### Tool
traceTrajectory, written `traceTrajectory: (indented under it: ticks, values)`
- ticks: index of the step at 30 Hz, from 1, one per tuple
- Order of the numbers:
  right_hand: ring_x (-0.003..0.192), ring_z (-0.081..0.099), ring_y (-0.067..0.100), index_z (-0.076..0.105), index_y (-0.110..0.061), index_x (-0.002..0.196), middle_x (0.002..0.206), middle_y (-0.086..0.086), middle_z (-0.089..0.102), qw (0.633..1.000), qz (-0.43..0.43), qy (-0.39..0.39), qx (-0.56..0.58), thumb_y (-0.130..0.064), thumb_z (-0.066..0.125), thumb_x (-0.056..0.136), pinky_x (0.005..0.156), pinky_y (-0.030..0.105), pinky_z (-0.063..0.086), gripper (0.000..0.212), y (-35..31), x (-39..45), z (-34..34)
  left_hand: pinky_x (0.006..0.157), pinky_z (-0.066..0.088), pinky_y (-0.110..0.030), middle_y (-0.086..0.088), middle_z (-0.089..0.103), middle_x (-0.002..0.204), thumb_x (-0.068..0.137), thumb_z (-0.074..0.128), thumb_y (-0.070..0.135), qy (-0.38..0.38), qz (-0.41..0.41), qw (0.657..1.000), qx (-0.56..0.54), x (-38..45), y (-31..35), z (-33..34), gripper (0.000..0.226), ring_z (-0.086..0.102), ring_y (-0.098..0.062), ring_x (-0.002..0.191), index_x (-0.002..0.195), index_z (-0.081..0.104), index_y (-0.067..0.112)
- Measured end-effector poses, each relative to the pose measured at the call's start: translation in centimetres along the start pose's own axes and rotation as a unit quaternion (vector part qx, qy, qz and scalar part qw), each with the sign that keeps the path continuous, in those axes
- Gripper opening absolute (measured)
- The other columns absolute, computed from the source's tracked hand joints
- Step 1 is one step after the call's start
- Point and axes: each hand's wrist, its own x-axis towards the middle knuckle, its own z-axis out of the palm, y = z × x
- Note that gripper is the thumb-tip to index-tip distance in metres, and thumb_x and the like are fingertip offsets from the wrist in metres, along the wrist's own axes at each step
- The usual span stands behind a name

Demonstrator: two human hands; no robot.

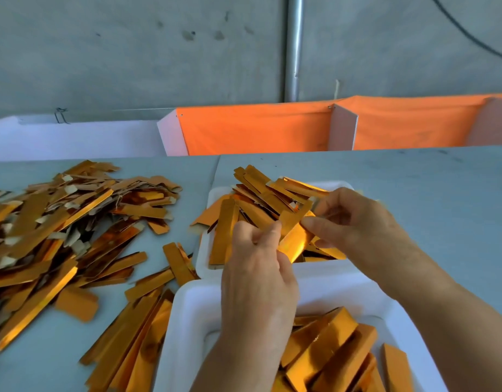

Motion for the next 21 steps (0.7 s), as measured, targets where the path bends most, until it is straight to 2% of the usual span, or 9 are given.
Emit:
traceTrajectory:
  ticks: [4, 7, 10, 14, 17, 21]
  values:
    - [0.08, 0.072, 0.02, 0.064, -0.011, 0.089, 0.088, 0.011, 0.071, 0.983, 0.097, -0.084, 0.128, -0.015, 0.074, 0.079, 0.072, 0.032, 0.059, 0.014, 0.7, 0.3, -0.3, 0.064, 0.034, -0.001, 0.013, 0.03, 0.102, 0.097, 0.042, 0.027, 0.008, 0.033, 0.999, -0.004, -0.1, 0.0, 0.2, 0.045, 0.038, 0.003, 0.079, 0.141, 0.041, 0.028]
    - [0.086, 0.072, 0.023, 0.065, -0.009, 0.09, 0.094, 0.013, 0.072, 0.966, 0.127, -0.137, 0.178, -0.018, 0.076, 0.072, 0.075, 0.033, 0.058, 0.023, 1.0, 0.5, -0.7, 0.065, 0.036, -0.003, 0.013, 0.028, 0.104, 0.095, 0.044, 0.037, 0.001, 0.034, 0.999, -0.008, -0.1, -0.1, 0.3, 0.047, 0.038, 0.002, 0.082, 0.142, 0.04, 0.03]
    - [0.086, 0.072, 0.024, 0.067, -0.012, 0.08, 0.091, 0.014, 0.073, 0.962, 0.116, -0.158, 0.191, -0.024, 0.075, 0.061, 0.076, 0.033, 0.058, 0.023, 1.0, 0.5, -1.0, 0.076, 0.041, -0.013, 0.012, 0.025, 0.102, 0.092, 0.049, 0.044, -0.019, 0.045, 0.999, 0.012, -0.1, -0.3, 0.4, 0.06, 0.037, -0.003, 0.091, 0.147, 0.027, 0.034]
    - [0.083, 0.072, 0.022, 0.069, -0.011, 0.085, 0.086, 0.01, 0.073, 0.958, 0.111, -0.199, 0.174, -0.021, 0.074, 0.065, 0.072, 0.03, 0.058, 0.022, 0.8, 0.4, -1.1, 0.075, 0.035, -0.013, 0.014, 0.022, 0.103, 0.093, 0.048, 0.047, -0.036, 0.051, 0.997, 0.045, 0.0, -0.3, 0.8, 0.069, 0.033, -0.002, 0.097, 0.149, 0.01, 0.033]
    - [0.077, 0.072, 0.026, 0.066, -0.006, 0.085, 0.081, 0.012, 0.07, 0.962, 0.121, -0.184, 0.158, -0.007, 0.073, 0.074, 0.075, 0.036, 0.059, 0.013, 0.7, 0.4, -1.0, 0.079, 0.032, -0.014, 0.01, 0.031, 0.116, 0.093, 0.042, 0.05, -0.039, 0.067, 0.995, 0.061, -0.2, -0.3, 1.3, 0.071, 0.034, -0.004, 0.108, 0.149, 0.004, 0.03]
    - [0.073, 0.071, 0.02, 0.063, -0.006, 0.083, 0.077, 0.009, 0.068, 0.961, 0.141, -0.151, 0.184, 0.0, 0.069, 0.079, 0.073, 0.033, 0.06, 0.009, 0.8, 0.5, -1.0, 0.095, 0.035, -0.022, 0.008, 0.039, 0.128, 0.095, 0.037, 0.05, -0.045, 0.073, 0.991, 0.107, -0.1, -0.5, 1.7, 0.072, 0.034, -0.01, 0.117, 0.15, -0.001, 0.023]
